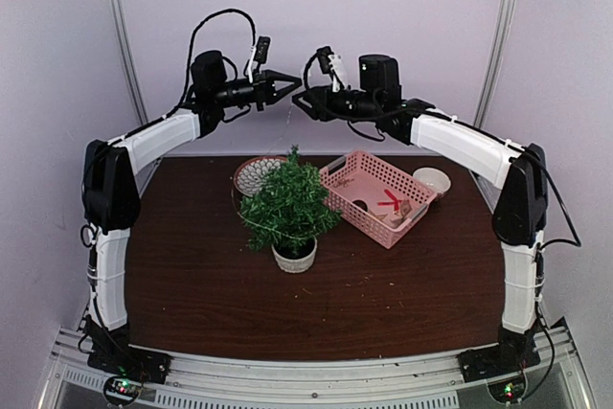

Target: Decorate the small christmas tree

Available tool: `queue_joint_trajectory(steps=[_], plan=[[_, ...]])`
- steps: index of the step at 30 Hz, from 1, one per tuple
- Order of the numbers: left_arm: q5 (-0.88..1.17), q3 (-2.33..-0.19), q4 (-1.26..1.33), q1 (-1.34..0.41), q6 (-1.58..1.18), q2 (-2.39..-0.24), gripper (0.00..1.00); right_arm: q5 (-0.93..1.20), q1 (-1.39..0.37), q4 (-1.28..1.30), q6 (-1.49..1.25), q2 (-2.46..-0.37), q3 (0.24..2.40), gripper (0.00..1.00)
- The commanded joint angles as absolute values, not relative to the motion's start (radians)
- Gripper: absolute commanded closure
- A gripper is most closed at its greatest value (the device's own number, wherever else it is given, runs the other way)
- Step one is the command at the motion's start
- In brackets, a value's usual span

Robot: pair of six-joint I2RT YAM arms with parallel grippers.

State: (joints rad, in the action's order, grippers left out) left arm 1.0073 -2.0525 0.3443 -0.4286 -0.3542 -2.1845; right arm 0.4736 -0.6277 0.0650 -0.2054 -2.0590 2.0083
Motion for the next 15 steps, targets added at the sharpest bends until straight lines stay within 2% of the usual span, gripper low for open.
queue_joint_trajectory(steps=[1, 10, 15], plan=[[1.032, -2.046, 0.391, -0.440, -0.359, -2.187, 1.00, 0.494, -0.618, 0.011, -0.239, -2.081, 2.059, 0.60], [1.043, -2.044, 0.396, -0.453, -0.363, -2.186, 1.00, 0.503, -0.618, 0.004, -0.264, -2.121, 2.092, 0.74], [1.043, -2.043, 0.417, -0.453, -0.379, -2.187, 1.00, 0.514, -0.617, 0.012, -0.262, -2.130, 2.097, 0.76]])
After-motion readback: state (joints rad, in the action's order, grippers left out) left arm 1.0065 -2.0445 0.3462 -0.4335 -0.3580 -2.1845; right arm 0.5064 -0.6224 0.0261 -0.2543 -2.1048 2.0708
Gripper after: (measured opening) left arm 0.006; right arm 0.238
